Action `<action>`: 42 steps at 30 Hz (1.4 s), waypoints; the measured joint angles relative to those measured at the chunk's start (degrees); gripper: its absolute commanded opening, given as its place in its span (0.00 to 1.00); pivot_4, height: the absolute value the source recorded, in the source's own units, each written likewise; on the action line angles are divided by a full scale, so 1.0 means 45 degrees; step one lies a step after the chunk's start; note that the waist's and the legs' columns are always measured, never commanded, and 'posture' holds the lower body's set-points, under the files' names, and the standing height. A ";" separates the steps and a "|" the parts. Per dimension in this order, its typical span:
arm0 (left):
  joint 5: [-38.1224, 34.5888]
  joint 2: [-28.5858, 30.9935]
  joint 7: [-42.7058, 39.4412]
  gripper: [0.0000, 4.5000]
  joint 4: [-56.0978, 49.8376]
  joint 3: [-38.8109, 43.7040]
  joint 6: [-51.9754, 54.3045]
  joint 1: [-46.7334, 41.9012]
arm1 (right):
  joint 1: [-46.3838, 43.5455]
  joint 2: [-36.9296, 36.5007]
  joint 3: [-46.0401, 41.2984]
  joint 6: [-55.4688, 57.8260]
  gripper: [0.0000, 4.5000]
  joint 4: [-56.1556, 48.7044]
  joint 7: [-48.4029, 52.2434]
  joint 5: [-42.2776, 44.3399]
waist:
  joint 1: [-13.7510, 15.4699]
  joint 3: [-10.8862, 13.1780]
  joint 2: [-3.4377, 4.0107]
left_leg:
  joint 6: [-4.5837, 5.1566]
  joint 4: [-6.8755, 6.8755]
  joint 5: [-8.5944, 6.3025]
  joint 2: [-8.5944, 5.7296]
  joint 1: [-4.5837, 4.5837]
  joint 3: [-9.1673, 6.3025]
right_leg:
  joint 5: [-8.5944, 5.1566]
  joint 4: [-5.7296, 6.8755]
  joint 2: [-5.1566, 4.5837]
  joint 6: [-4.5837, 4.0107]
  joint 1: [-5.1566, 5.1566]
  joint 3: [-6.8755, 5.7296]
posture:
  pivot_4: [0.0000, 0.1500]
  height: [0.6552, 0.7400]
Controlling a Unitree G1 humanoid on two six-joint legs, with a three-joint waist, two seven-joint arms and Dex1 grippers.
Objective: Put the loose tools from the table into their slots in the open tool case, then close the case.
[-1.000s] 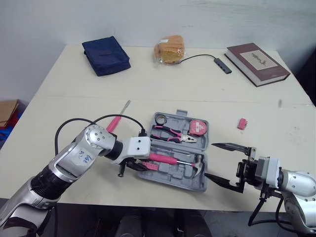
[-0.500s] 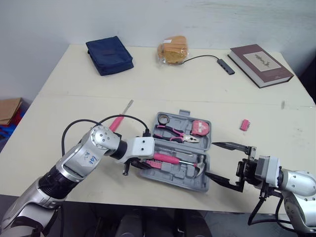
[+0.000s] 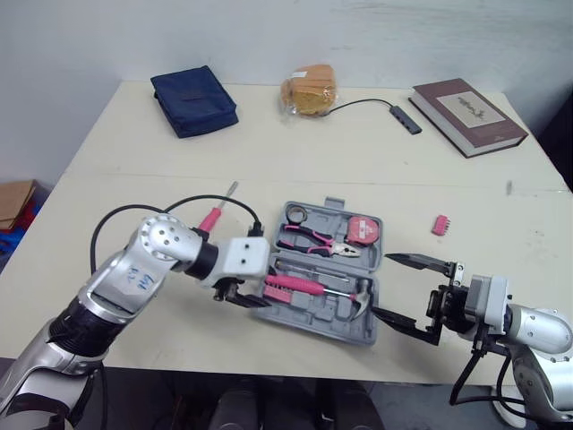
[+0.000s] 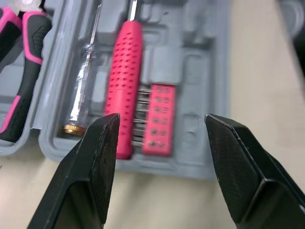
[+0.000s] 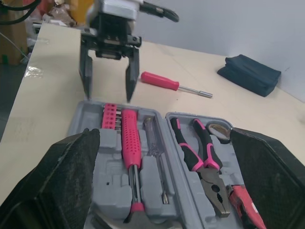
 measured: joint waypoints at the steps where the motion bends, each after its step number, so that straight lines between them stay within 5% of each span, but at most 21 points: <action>1: -0.0107 -0.0192 0.0078 0.52 0.0125 0.0298 -0.0384 0.0005 | -0.0026 -0.0003 0.0002 0.0015 1.00 0.0000 0.0007 -0.0002 | 0.0016 0.0000 0.0000 | 0.0001 0.0000 0.0000 -0.0003 0.0001 0.0001 | 0.0000 0.0002 -0.0005 0.0000 0.0000 0.0001 | 1.00 1.00; 8: -0.0580 -0.1187 0.0383 0.02 0.1706 0.1248 -0.2474 0.0902 | -0.0240 -0.0024 0.0009 0.0402 1.00 -0.0208 -0.0074 -0.0020 | -0.0012 0.0000 0.0001 | 0.0003 0.0003 -0.0003 -0.0002 -0.0001 0.0012 | 0.0002 -0.0002 0.0007 0.0004 0.0000 -0.0028 | 1.00 1.00; 13: 0.0064 -0.1144 -0.0071 0.02 0.2803 0.0625 -0.4232 0.1753 | -0.0631 -0.0180 0.0013 0.1215 1.00 -0.0813 -0.0485 -0.0046 | 0.0004 0.0000 0.0001 | 0.0006 0.0003 -0.0005 -0.0002 0.0003 0.0017 | 0.0003 0.0003 -0.0002 0.0006 -0.0006 -0.0030 | 1.00 1.00; 40: 0.1802 -0.1724 0.0490 0.02 0.3229 -0.0518 -0.4600 0.1317 | -0.0115 -0.0210 -0.0839 0.2774 1.00 -0.1680 -0.1867 -0.0315 | 0.0083 -0.0088 0.0082 | 0.0079 0.0002 -0.0048 -0.0038 0.0040 -0.0011 | 0.0006 -0.0002 -0.0154 0.0013 0.0057 -0.0025 | 1.00 1.00; 42: 0.1454 -0.1826 0.0494 0.14 0.3324 -0.0214 -0.4867 0.1633 | 0.0332 -0.0211 -0.1326 0.2756 1.00 -0.1671 -0.2020 -0.0411 | 0.0051 -0.0086 0.0079 | 0.0058 0.0002 -0.0037 -0.0035 0.0025 -0.0010 | 0.0006 -0.0012 -0.0151 0.0012 0.0046 -0.0025 | 1.00 1.00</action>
